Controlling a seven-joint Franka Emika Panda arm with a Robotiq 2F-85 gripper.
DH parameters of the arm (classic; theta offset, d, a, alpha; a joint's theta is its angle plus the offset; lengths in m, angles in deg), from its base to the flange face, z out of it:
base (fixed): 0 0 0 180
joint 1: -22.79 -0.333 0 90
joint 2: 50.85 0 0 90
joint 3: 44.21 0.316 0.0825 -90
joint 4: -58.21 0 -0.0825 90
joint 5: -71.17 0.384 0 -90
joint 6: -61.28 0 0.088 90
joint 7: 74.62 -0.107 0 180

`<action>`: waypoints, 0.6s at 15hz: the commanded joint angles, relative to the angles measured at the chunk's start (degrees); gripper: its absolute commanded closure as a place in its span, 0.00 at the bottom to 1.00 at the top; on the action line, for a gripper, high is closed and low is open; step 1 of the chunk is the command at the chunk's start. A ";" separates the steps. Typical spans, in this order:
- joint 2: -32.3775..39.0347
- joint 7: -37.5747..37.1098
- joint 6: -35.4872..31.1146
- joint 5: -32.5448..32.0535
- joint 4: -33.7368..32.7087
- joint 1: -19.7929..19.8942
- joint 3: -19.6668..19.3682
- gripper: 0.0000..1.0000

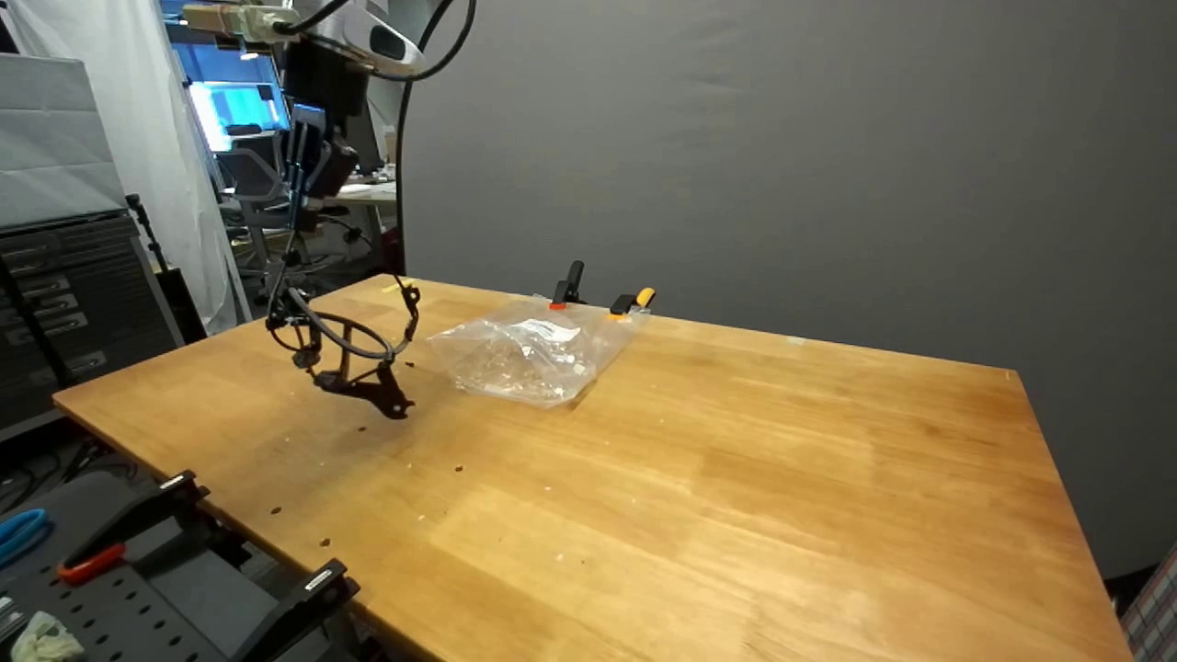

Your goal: Remove the contents from the plastic.

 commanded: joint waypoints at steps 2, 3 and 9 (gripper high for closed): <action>3.92 5.77 -14.07 11.23 -1.29 0.70 4.15 0.99; 5.33 7.24 -18.33 13.32 -1.42 0.62 4.88 0.99; 15.14 21.41 -43.69 24.39 0.39 2.63 8.49 0.99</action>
